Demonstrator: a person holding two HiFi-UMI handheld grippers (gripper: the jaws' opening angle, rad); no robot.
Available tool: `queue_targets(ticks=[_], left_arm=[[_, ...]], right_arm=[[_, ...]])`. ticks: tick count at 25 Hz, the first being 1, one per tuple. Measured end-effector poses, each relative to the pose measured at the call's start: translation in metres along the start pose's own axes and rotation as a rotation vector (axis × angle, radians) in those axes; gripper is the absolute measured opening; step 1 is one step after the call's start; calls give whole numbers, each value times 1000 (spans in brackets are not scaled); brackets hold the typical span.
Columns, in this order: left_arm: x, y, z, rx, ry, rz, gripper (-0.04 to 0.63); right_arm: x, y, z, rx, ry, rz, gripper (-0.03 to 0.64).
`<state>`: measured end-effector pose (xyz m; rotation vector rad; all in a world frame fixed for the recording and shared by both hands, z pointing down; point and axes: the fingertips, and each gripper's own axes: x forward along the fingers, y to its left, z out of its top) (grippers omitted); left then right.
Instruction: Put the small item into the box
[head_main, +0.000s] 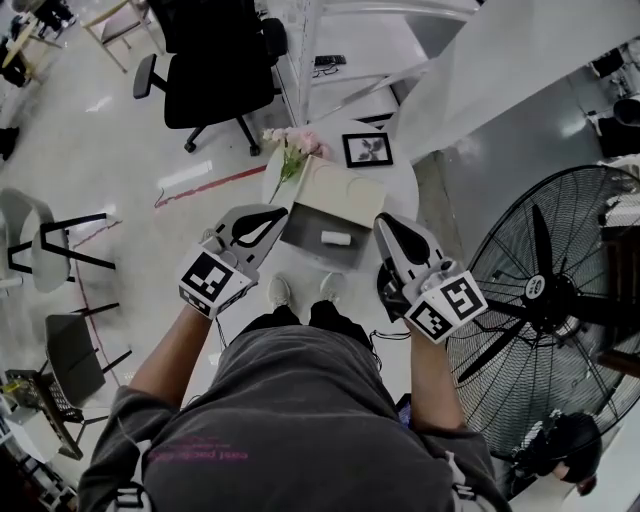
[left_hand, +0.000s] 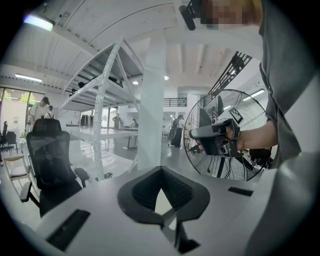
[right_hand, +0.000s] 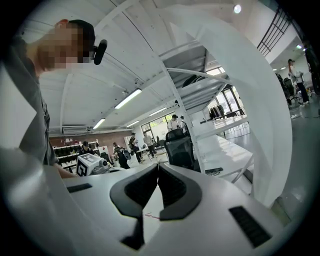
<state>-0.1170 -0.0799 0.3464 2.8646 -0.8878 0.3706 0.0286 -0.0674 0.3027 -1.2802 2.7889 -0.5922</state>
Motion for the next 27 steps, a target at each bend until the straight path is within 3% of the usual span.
queue_targets(ticks=[27], left_arm=[[15, -13, 6, 14, 7, -10, 14]], right_arm=[[-8, -13, -9, 28, 12, -9, 20]])
